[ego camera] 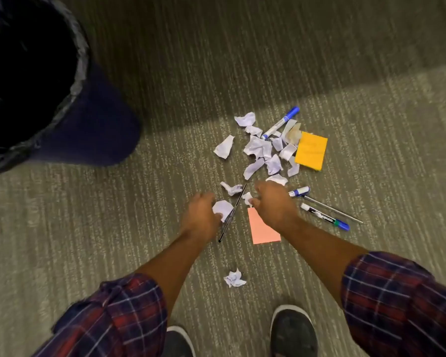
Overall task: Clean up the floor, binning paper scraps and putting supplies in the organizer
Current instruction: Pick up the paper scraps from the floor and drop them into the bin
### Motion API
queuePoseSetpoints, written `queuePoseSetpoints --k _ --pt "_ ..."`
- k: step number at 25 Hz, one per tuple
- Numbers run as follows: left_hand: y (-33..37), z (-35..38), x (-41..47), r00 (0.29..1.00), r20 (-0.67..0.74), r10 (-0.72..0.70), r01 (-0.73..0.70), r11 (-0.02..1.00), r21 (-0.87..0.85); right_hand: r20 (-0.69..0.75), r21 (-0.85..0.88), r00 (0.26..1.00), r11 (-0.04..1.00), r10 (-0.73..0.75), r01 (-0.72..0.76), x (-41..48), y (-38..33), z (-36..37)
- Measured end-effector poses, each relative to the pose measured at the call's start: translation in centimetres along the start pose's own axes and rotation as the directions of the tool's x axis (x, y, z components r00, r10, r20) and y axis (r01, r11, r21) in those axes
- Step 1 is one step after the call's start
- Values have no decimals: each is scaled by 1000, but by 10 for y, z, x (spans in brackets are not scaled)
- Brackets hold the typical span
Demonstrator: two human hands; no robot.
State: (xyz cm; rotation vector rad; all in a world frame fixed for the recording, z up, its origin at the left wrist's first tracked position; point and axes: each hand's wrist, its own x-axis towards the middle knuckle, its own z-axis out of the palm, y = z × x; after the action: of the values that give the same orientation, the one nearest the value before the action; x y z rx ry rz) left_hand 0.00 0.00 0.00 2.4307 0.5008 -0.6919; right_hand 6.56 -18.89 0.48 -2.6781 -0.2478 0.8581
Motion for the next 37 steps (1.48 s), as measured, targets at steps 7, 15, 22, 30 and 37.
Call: queuePoseSetpoints --k 7,15,22,30,37 --pt "-3 17 24 991 -39 131 -124 980 155 -124 -268 992 963 5 -38 10 -7 26" --pt "-3 -9 13 950 -111 -292 178 800 -573 -234 55 967 991 -105 121 23 -16 14" --pt "-39 11 -35 928 -226 -297 147 847 -511 -49 -249 944 920 -325 303 38 -42 19" --pt "-51 54 -102 894 247 373 -395 918 44 -94 -337 920 882 -380 330 41 -47 20" --pt "-41 83 -115 793 452 408 -587 710 390 -449 470 886 873 113 127 41 -11 0"
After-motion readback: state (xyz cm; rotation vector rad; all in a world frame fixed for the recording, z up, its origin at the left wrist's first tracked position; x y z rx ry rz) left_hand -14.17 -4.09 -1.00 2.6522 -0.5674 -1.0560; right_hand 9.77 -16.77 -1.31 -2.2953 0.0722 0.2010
